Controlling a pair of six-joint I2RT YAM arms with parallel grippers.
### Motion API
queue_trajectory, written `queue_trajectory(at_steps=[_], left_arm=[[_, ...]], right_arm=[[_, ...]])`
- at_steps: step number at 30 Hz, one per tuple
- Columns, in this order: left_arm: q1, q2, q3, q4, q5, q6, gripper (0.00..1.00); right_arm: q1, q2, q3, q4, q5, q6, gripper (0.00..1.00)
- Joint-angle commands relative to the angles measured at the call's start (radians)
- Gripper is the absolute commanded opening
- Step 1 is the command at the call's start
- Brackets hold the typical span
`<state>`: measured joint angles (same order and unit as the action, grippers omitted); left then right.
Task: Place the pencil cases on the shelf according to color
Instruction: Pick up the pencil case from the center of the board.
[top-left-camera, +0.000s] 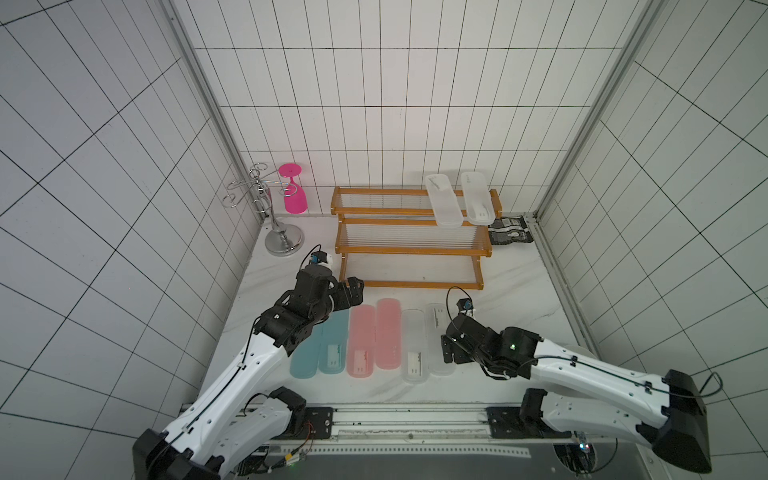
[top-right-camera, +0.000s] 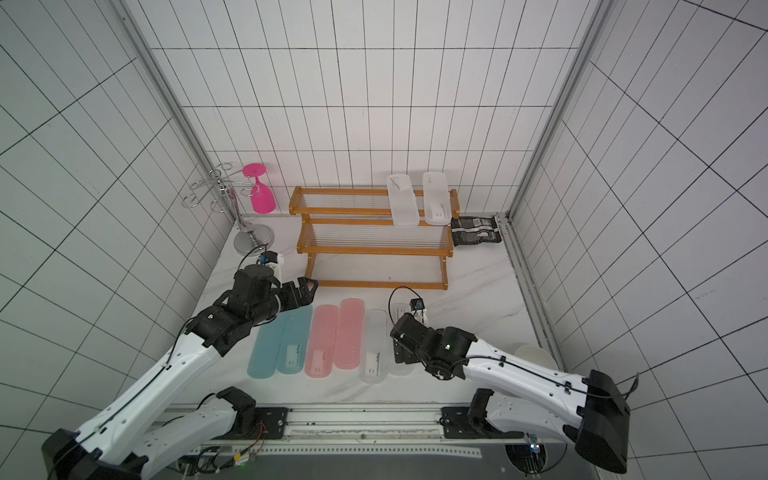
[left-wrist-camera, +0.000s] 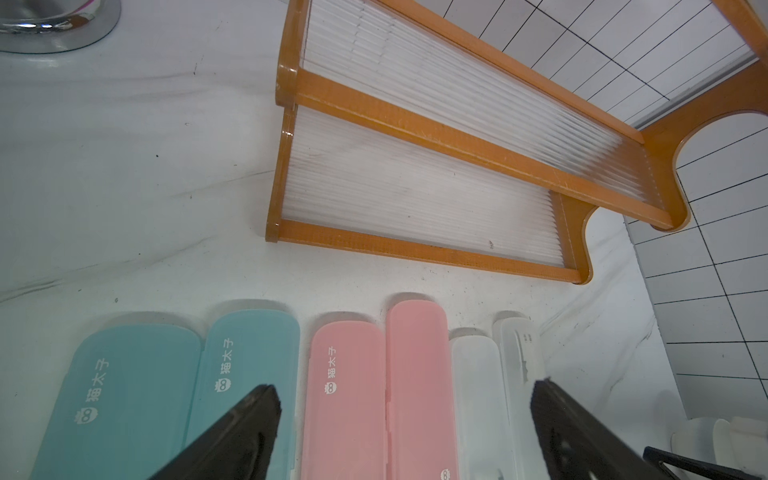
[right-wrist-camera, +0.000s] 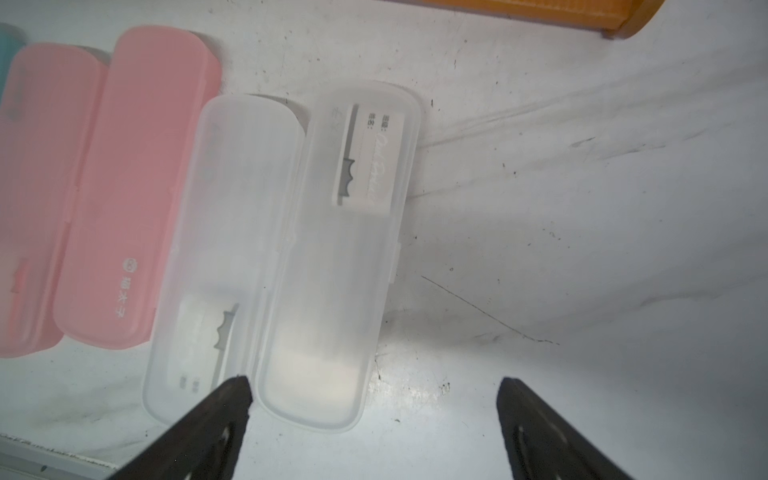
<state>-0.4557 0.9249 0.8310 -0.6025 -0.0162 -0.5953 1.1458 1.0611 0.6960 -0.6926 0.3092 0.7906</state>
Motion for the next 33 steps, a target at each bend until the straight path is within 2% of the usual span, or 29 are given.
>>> queue_trajectory(at_steps=[1,12,18,25,28,33], left_arm=[[0.009,-0.047,-0.040,-0.002,-0.031,-0.026,0.99],[0.030,-0.241,-0.063,-0.130,-0.114,-0.026,0.98],[0.069,-0.260,-0.066,-0.117,-0.078,-0.020,0.99],[0.083,-0.212,-0.053,-0.102,-0.025,0.005,0.99],[0.090,-0.212,-0.066,-0.087,-0.018,-0.004,0.99],[0.132,-0.212,-0.084,-0.048,0.057,-0.001,0.98]], right_arm=[[0.008,0.029,-0.030,0.112,-0.028,0.013,0.99],[0.008,0.140,-0.051,0.171,-0.134,0.009,0.99],[0.008,0.182,-0.071,0.218,-0.189,0.006,0.99],[0.008,0.212,-0.084,0.162,-0.108,0.081,0.99],[0.008,0.238,-0.091,0.156,-0.108,0.099,0.99],[0.008,0.258,-0.104,0.105,-0.072,0.142,0.99]])
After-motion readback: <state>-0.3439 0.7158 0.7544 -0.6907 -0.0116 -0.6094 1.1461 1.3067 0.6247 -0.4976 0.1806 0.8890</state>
